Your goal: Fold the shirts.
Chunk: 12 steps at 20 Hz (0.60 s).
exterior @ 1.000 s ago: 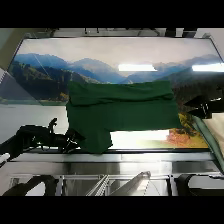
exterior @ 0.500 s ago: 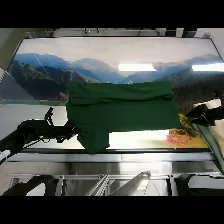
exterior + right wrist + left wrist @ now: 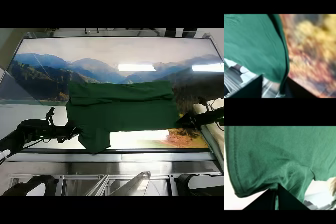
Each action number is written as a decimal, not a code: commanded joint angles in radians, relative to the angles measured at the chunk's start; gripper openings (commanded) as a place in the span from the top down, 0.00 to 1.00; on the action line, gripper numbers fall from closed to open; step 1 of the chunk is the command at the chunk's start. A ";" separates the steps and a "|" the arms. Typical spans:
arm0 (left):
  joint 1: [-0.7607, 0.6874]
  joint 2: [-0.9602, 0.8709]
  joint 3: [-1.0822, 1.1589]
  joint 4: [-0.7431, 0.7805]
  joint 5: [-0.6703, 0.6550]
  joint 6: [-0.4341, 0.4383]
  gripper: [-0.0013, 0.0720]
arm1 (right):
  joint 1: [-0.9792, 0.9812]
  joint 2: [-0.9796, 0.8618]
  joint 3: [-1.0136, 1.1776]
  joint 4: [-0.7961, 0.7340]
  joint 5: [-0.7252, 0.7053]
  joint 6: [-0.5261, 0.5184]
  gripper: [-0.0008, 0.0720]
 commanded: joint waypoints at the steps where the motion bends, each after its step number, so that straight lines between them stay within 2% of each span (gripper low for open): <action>1: 0.000 0.001 0.003 -0.001 0.008 0.001 0.94 | 0.024 -0.011 -0.006 0.105 -0.004 -0.035 0.85; 2: 0.000 0.002 0.010 0.000 0.020 0.003 0.94 | 0.023 -0.008 -0.005 0.124 0.024 -0.050 0.97; 4: 0.000 0.003 0.052 0.001 0.084 0.032 0.94 | 0.019 0.021 -0.002 0.112 0.073 -0.055 0.96; 7: 0.045 0.004 0.166 0.021 0.256 0.067 0.94 | -0.034 0.096 -0.002 0.100 0.124 -0.041 0.97; 12: 0.295 0.004 0.206 0.081 0.500 0.077 0.94 | -0.182 0.243 -0.015 0.030 0.136 0.088 0.97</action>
